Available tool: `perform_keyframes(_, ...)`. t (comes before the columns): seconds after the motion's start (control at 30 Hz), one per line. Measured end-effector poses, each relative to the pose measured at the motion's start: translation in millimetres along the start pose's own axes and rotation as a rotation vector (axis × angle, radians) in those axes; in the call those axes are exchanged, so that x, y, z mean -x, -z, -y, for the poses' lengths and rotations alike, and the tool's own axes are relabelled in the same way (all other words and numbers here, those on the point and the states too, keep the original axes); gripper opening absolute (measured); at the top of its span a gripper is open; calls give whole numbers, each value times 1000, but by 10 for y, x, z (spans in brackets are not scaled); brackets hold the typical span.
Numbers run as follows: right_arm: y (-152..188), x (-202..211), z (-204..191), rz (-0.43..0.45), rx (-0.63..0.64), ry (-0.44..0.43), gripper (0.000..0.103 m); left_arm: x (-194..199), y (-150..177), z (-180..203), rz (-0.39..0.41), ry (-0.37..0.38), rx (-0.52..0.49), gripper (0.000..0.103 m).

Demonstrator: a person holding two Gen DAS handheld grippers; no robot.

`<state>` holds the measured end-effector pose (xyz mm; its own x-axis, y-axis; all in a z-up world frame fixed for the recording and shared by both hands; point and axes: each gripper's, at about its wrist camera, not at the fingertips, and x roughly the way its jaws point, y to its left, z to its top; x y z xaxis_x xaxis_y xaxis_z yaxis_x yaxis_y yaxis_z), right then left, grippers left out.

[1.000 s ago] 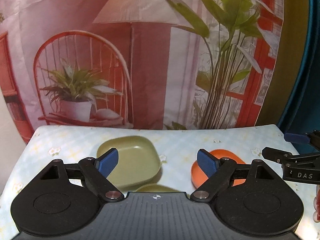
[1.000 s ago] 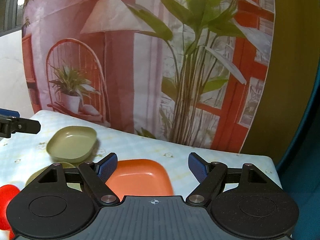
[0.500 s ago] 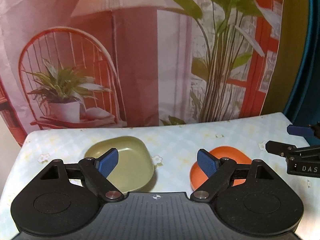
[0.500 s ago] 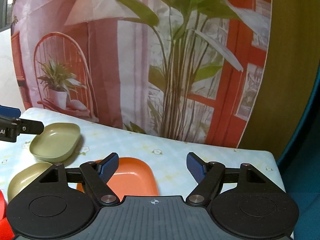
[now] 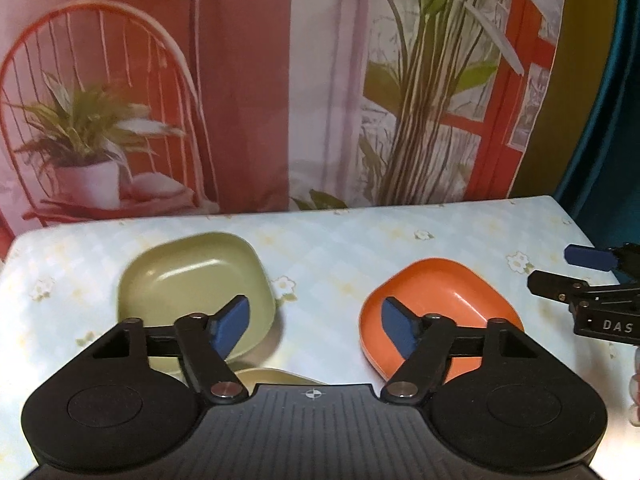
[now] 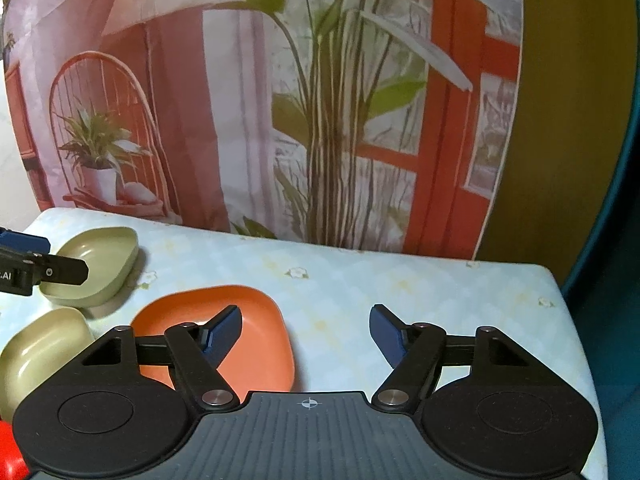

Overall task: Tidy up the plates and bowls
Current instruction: 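Close the right gripper on the orange plate's rim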

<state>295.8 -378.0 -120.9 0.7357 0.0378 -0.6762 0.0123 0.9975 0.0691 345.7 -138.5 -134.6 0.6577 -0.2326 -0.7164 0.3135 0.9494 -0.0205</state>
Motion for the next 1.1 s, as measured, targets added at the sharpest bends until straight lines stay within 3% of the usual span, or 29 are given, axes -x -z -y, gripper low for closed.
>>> perform_keyframes(0.3,95,-192,-20,-46,-10,-22,63,-245,73,97,-65,69,-11,66)
perform_keyframes(0.43,205,-253,-53,-80,-13,-40,56,-371,121,186,-107,83,-32,55)
perform_keyframes(0.67,305,-306,-58,-110,-33,-63,41,-535,149,264,-154,96,-31,49)
perform_keyframes(0.9,316,-376,-81,-130,-40,-75,33,-671,162,316,-193,109,-35,42)
perform_keyframes(1.1,340,-402,-83,-141,-56,-87,25,-717,197,344,-214,132,-45,29)
